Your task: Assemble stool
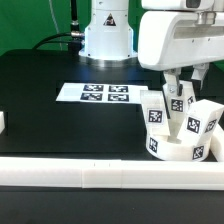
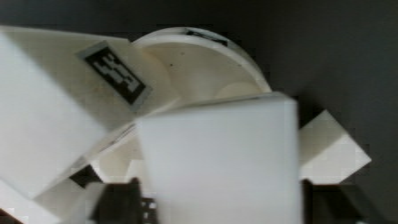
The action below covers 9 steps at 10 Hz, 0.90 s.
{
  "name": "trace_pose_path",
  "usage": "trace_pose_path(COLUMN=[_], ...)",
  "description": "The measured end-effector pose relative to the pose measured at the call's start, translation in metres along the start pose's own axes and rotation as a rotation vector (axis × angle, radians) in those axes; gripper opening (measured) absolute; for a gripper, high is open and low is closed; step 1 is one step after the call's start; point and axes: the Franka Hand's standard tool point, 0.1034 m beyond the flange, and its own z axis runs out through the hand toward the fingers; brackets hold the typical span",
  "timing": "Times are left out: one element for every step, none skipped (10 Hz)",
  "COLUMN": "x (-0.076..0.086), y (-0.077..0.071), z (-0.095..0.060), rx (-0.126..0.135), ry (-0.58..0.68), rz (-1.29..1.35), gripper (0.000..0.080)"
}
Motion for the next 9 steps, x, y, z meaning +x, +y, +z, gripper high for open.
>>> trace_pose_path(x=[0.000, 0.000, 0.000, 0.000, 0.000, 0.000, 0.002, 0.005, 0.006], y=[0.000, 0.000, 0.000, 0.000, 0.000, 0.001, -0.003, -0.008, -0.011], z=[0.000, 0.000, 0.000, 0.000, 0.000, 0.000, 0.001, 0.001, 0.000], rx=[0.000, 0.000, 0.000, 0.000, 0.001, -0.001, -0.001, 0.003, 0.006], ry=[0.001, 0.001, 0.001, 0.001, 0.001, 0.005, 0.008, 0.006, 0.003], rz=[0.071, 0.145, 0.188, 0.281, 0.374, 0.541, 0.694, 0.864, 1.012], gripper=[0.0379, 0.0337, 0.0337, 0.0337, 0.0337, 0.0337, 0.0337, 0.0337, 0.0337])
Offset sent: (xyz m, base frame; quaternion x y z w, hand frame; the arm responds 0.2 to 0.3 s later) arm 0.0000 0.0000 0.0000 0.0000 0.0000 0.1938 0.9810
